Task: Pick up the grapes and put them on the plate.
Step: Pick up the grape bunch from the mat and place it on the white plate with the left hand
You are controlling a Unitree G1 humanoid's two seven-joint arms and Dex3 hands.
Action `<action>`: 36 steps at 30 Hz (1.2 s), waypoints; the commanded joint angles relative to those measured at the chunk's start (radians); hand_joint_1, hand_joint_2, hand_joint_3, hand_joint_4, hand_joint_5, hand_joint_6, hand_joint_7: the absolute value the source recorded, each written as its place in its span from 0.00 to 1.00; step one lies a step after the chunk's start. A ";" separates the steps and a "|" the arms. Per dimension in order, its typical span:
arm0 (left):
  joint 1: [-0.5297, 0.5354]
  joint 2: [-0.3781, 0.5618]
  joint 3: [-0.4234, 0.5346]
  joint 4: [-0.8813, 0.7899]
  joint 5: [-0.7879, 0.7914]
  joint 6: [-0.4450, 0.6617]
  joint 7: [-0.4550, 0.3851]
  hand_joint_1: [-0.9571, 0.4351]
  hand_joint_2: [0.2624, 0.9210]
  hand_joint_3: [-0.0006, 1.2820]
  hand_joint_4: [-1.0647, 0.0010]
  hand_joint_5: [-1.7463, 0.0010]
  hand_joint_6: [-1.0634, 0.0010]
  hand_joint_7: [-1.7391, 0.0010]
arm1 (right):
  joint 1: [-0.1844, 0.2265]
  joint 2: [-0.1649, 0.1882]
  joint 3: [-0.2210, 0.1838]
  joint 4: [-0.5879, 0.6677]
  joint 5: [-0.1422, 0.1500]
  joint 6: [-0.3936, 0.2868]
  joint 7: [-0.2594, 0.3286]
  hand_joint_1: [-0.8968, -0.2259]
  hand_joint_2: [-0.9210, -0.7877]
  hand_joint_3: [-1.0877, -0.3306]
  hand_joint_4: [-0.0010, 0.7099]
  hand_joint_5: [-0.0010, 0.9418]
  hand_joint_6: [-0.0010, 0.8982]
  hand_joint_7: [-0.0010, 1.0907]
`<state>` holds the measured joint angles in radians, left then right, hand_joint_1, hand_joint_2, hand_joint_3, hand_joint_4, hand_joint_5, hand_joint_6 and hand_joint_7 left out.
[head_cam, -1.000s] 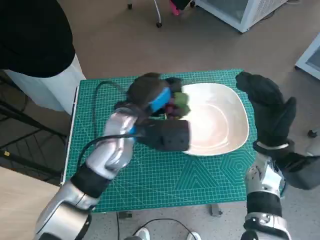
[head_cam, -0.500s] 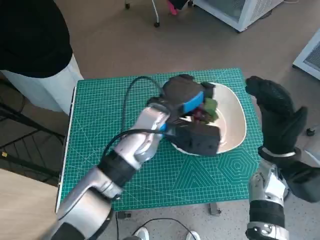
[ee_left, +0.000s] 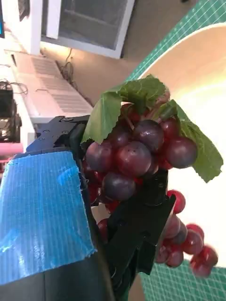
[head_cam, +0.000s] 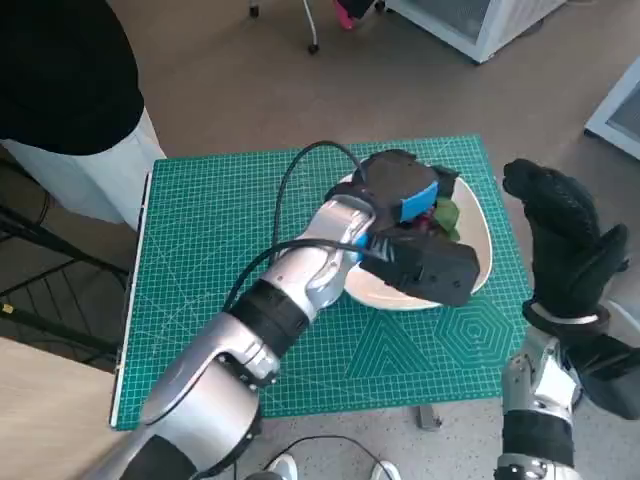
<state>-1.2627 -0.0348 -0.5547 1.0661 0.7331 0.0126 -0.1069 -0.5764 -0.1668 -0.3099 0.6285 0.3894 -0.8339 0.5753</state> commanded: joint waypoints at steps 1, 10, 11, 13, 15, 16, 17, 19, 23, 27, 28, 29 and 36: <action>-0.029 -0.015 0.006 0.041 -0.019 -0.019 0.020 0.69 1.00 0.22 0.61 0.17 0.61 0.19 | 0.024 -0.009 0.000 0.013 -0.003 0.001 -0.010 0.48 0.00 0.58 0.39 0.00 0.39 0.00; -0.028 -0.021 0.020 0.121 -0.048 -0.057 0.046 0.73 1.00 0.18 0.55 0.18 0.57 0.33 | 0.027 -0.009 0.004 0.009 -0.004 0.010 -0.020 0.48 0.00 0.58 0.39 0.00 0.39 0.00; -0.026 -0.022 0.025 0.128 -0.055 -0.063 0.044 0.74 1.00 0.17 0.55 0.23 0.58 0.41 | 0.028 -0.009 0.005 0.009 -0.006 0.009 -0.022 0.48 0.00 0.57 0.39 0.00 0.39 0.00; -0.024 -0.025 0.034 0.141 -0.070 -0.072 0.039 0.70 1.00 0.13 0.52 0.37 0.57 0.63 | 0.028 -0.008 0.006 0.009 -0.009 0.008 -0.027 0.48 0.00 0.57 0.39 0.00 0.39 0.00; -0.021 -0.028 0.043 0.153 -0.083 -0.079 0.034 0.59 1.00 0.09 0.49 0.55 0.57 0.80 | 0.028 -0.007 0.008 0.009 -0.012 0.007 -0.032 0.48 0.00 0.57 0.39 0.00 0.39 0.00; -0.021 -0.030 0.046 0.159 -0.088 -0.080 0.030 0.55 1.00 0.07 0.48 0.60 0.57 0.85 | 0.028 -0.006 0.010 0.009 -0.014 0.007 -0.035 0.48 0.00 0.57 0.38 0.00 0.39 0.00; -0.021 -0.032 0.048 0.164 -0.093 -0.080 0.027 0.51 1.00 0.06 0.48 0.65 0.57 0.89 | 0.028 -0.006 0.011 0.009 -0.015 0.007 -0.037 0.48 0.00 0.57 0.38 0.00 0.39 0.00; -0.021 -0.033 0.049 0.171 -0.099 -0.077 0.020 0.45 1.00 0.06 0.50 0.77 0.58 0.94 | 0.027 -0.005 0.013 0.009 -0.018 0.007 -0.042 0.49 0.00 0.57 0.38 0.00 0.39 0.00; -0.020 -0.031 0.042 0.177 -0.094 -0.077 0.016 0.36 1.00 0.07 0.55 0.93 0.61 0.99 | 0.025 -0.005 0.018 0.013 -0.019 0.007 -0.047 0.50 0.00 0.57 0.38 0.00 0.38 0.00; -0.021 -0.028 0.030 0.178 -0.081 -0.075 0.020 0.30 1.00 0.09 0.61 0.98 0.64 1.00 | 0.024 -0.004 0.021 0.017 -0.016 0.008 -0.047 0.50 0.00 0.57 0.38 0.00 0.38 0.00; -0.020 -0.027 0.027 0.178 -0.078 -0.076 0.022 0.28 1.00 0.09 0.63 0.99 0.64 1.00 | 0.024 -0.004 0.021 0.017 -0.015 0.008 -0.047 0.51 0.00 0.57 0.38 0.00 0.38 0.00; -0.020 -0.026 0.025 0.178 -0.076 -0.076 0.024 0.27 1.00 0.10 0.66 0.99 0.65 1.00 | 0.023 -0.004 0.022 0.018 -0.015 0.008 -0.046 0.51 0.00 0.57 0.38 0.00 0.39 0.00; -0.017 -0.020 0.009 0.178 -0.064 -0.080 0.038 0.23 1.00 0.18 0.79 1.00 0.73 1.00 | 0.021 -0.004 0.025 0.020 -0.014 0.011 -0.048 0.50 0.00 0.57 0.38 0.00 0.38 0.00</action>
<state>-1.2705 -0.0533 -0.5370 1.2385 0.6625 -0.0560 -0.0807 -0.5721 -0.1753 -0.2875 0.6332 0.3770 -0.8353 0.5361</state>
